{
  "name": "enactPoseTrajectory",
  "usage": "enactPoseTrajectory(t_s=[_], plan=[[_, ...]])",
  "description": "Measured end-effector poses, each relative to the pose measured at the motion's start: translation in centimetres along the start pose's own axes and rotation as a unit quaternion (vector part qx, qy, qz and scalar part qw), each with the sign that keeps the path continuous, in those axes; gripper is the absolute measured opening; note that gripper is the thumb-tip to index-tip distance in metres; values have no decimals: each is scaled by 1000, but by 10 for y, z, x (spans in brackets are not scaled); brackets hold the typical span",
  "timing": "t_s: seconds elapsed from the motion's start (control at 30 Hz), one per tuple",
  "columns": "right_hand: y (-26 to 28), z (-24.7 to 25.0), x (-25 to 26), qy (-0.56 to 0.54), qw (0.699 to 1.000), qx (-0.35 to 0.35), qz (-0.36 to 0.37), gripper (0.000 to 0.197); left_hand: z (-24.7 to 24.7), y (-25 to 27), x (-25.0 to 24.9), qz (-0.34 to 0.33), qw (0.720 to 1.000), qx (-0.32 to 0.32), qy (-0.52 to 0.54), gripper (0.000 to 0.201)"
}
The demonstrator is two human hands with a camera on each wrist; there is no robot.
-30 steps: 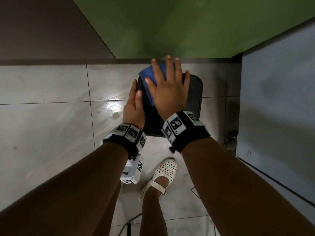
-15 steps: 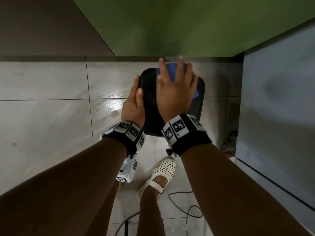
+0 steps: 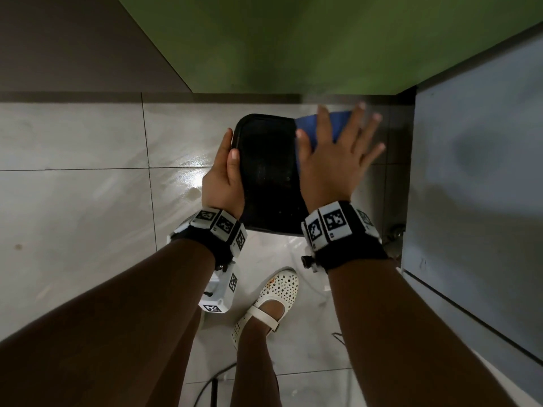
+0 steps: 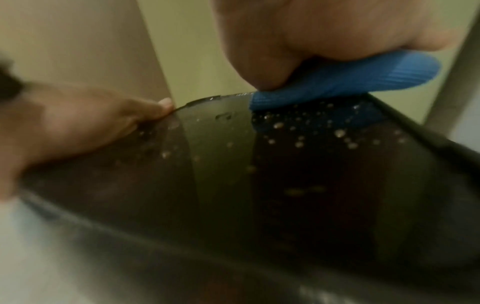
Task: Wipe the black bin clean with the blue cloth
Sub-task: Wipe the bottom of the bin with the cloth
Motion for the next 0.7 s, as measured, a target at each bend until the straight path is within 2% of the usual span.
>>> enactPoseTrajectory(t_s=[0.07,0.1,0.17,0.23,0.33,0.47,0.53,0.63,0.7], plan=[[5,-4,-10,-57,988,10,-143,57,1,0,0,-6,1000,1,1,42],[7,-7,-12,-89,978,14,-190,57,0,-1,0,-10,1000,2,0,42],[7,-6,-12,-113,975,4,-190,56,1,0,1,-11,1000,5,-18,42],[2,-1,-13,-130,981,-6,-142,54,2,0,1,-14,999,2,-31,43],[-5,2,-14,-149,986,25,-64,51,1,1,1,-23,999,3,-35,45],[-25,7,0,-138,987,48,70,48,8,-1,1,-19,1000,7,7,46],[-32,8,15,-131,977,61,156,49,17,-12,-6,-26,998,13,-56,47],[-31,11,47,-64,951,46,300,58,18,-30,-23,-79,974,96,-189,46],[-32,11,63,-29,940,62,335,58,13,-36,-29,-95,964,149,-200,45]])
Point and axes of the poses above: each hand's wrist, its own y-axis away from the middle knuckle, its own z-axis out of the back of the hand, x = y × z, the point moved 5 cm from there along -y, towards the middle knuckle, and after that the axes turned 1 degree about -x, right-handed, at the moved point
